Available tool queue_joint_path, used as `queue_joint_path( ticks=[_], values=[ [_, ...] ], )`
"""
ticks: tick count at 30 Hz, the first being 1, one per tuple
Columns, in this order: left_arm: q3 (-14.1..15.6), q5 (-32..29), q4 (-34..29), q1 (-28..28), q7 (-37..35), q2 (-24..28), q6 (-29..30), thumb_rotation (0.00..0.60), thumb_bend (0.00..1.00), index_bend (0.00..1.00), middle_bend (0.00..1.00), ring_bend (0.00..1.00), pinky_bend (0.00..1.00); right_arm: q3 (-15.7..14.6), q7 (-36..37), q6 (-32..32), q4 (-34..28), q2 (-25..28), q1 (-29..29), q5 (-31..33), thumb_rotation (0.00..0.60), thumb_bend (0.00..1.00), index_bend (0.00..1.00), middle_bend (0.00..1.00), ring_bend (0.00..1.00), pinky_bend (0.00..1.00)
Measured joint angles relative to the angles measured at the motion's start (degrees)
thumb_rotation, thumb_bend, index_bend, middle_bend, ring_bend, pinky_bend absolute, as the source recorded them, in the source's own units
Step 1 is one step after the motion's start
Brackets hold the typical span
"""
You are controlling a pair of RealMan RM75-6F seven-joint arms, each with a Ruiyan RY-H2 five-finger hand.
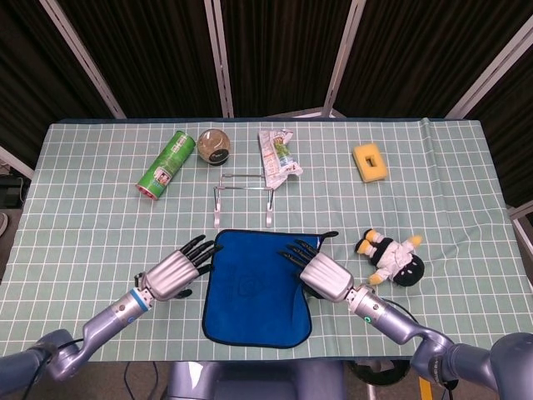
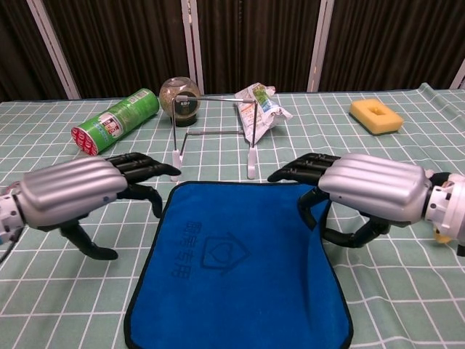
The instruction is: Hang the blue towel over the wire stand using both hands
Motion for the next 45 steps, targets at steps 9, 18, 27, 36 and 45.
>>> queue_joint_path(
  ticks=[9,18,27,36,45],
  values=[
    [-0.1,-2.1,5.4,-3.0,1.5,-5.4,-2.1,0.600,0.16,0.35,0.00,0.00,0.00,0.0,0.4,0.4,0.0,-0.3,0.0,-0.1,0.600,0.44,0.65,0.04,0.00,0.00],
    [-0.2,-4.2,6.5,-4.6,2.4,-7.5,-3.1,0.600,0.16,0.35,0.00,0.00,0.00,-0.3,0.9,0.8,0.6,-0.6,-0.1,-0.4,0.600,0.44,0.65,0.04,0.00,0.00],
    [-0.3,-5.4,4.7,-6.1,3.8,-7.6,-3.0,0.600,0.18,0.35,0.00,0.00,0.00,-0.4,1.2,1.0,0.6,-0.4,0.0,-0.5,0.600,0.44,0.65,0.04,0.00,0.00],
    [0.3,-6.9,3.2,-6.5,4.7,-6.3,-2.9,0.600,0.19,0.36,0.00,0.00,0.00,-0.3,1.0,1.2,0.2,0.0,0.0,-0.4,0.600,0.44,0.65,0.04,0.00,0.00],
    [0.6,-7.6,3.1,-7.3,5.3,-7.2,-3.3,0.600,0.21,0.37,0.00,0.00,0.00,-0.2,0.8,1.3,-0.1,0.4,-0.1,-0.3,0.600,0.44,0.65,0.04,0.00,0.00]
  ],
)
